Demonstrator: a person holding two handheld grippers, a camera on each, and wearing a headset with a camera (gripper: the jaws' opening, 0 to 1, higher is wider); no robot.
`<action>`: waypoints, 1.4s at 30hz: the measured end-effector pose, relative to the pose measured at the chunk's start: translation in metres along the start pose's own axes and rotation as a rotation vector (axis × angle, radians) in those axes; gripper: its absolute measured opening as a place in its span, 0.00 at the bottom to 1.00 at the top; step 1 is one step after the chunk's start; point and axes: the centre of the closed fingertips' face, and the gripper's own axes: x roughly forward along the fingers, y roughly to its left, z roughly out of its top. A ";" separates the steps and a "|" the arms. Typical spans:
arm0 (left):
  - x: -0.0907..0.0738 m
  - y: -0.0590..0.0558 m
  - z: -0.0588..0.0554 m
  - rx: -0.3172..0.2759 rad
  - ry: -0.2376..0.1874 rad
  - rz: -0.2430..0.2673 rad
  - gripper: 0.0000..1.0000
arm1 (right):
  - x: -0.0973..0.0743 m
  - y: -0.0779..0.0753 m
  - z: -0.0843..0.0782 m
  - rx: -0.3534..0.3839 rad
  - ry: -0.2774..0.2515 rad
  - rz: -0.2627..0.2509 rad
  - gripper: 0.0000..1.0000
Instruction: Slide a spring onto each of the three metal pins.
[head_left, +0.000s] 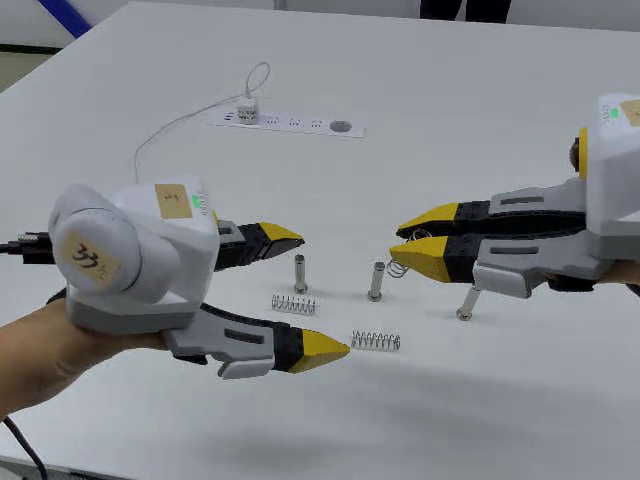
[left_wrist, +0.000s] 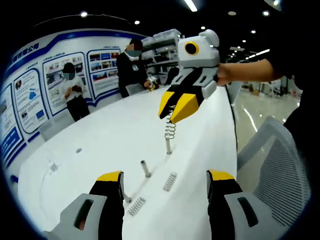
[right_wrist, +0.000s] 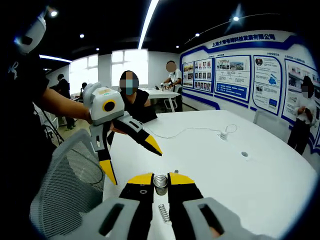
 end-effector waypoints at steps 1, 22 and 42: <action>-0.001 0.001 -0.001 -0.004 -0.001 0.001 0.70 | -0.001 -0.002 -0.001 0.004 0.001 -0.006 0.10; -0.030 0.042 -0.018 -0.079 0.008 0.173 0.90 | -0.033 -0.059 -0.035 0.115 0.052 -0.168 0.10; -0.042 0.056 -0.021 -0.115 0.021 0.215 1.00 | -0.041 -0.088 -0.088 0.198 0.176 -0.289 0.10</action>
